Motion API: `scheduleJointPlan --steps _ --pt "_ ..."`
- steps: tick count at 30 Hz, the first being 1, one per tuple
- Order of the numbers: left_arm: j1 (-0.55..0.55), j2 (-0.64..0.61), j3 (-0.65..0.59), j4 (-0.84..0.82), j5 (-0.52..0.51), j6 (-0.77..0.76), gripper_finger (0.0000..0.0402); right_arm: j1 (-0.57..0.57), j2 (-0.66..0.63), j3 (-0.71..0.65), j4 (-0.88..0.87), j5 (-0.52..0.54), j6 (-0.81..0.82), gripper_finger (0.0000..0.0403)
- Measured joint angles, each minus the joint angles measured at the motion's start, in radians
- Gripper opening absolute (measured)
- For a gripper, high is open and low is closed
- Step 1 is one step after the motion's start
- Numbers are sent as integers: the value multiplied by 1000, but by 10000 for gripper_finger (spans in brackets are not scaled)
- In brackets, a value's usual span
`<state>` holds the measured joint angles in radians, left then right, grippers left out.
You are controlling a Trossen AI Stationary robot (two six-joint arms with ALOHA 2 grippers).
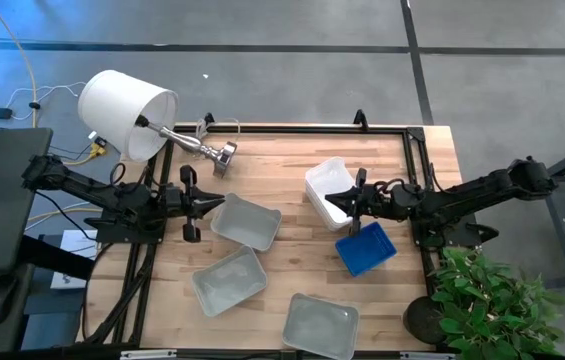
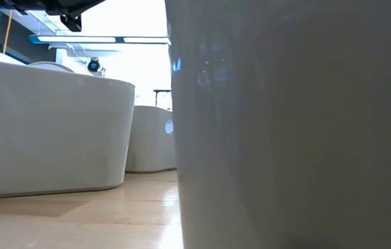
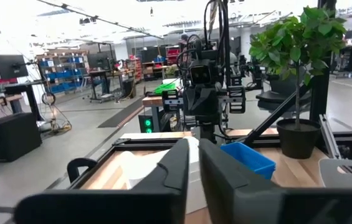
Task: Stack baskets by color
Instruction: Stack the top gray bin on top of the left gray bin
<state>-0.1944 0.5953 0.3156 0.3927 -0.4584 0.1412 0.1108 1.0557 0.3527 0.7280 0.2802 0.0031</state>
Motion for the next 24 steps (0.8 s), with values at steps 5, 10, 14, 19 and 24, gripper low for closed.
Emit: scheduleJointPlan --steps 5,10,14,19,24 --pt "0 0 0 0 -7 -47 98 0 0 0 -11 0 19 0" --pt "0 0 0 -11 -33 -94 180 0 0 0 -15 0 19 0" --pt "0 0 0 -11 -34 -87 228 0 0 0 -15 0 23 0" --pt "0 0 13 -38 -51 -118 250 0 0 0 -15 0 23 0" --pt "0 35 187 -393 -159 -298 245 0 0 0 -14 0 23 0"
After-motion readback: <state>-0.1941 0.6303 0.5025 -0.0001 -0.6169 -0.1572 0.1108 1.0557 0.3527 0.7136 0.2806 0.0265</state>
